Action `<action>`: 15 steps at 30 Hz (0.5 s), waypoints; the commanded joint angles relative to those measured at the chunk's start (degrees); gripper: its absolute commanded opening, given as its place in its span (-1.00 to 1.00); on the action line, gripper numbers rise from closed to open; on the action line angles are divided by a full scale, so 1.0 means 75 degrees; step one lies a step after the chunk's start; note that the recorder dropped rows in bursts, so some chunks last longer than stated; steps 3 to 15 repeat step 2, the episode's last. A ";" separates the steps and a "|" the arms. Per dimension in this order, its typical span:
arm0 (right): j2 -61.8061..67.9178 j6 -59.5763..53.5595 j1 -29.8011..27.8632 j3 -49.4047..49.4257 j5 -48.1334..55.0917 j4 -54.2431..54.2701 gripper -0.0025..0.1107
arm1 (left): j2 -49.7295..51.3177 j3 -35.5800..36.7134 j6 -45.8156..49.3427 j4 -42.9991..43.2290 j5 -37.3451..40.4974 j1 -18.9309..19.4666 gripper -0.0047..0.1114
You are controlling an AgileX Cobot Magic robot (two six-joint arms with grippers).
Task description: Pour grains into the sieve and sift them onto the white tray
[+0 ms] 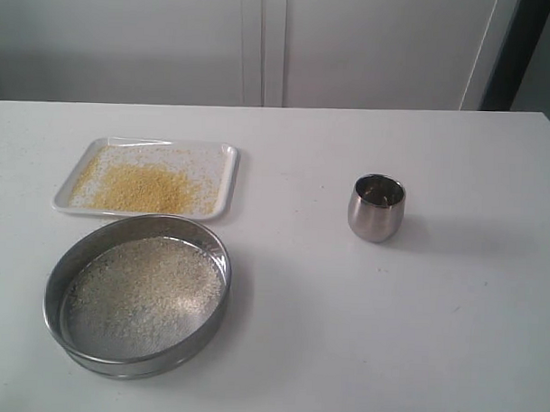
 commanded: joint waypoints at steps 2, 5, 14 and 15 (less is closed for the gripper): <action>-0.0042 -0.0064 -0.0027 0.0049 -0.0016 0.0008 -0.96 | -0.0031 0.0034 -0.0036 0.0000 -0.0008 0.0016 -0.92; -0.0042 -0.0064 -0.0027 0.0049 -0.0016 0.0008 -0.96 | -0.0031 0.0034 -0.0036 0.0000 -0.0008 0.0016 -0.92; -0.0042 -0.0064 -0.0027 0.0049 -0.0016 0.0008 -0.96 | -0.0031 0.0034 -0.0036 0.0000 -0.0008 0.0016 -0.92; -0.0042 -0.0064 -0.0027 0.0049 -0.0016 0.0008 -0.96 | -0.0031 0.0034 -0.0036 0.0000 -0.0008 0.0016 -0.92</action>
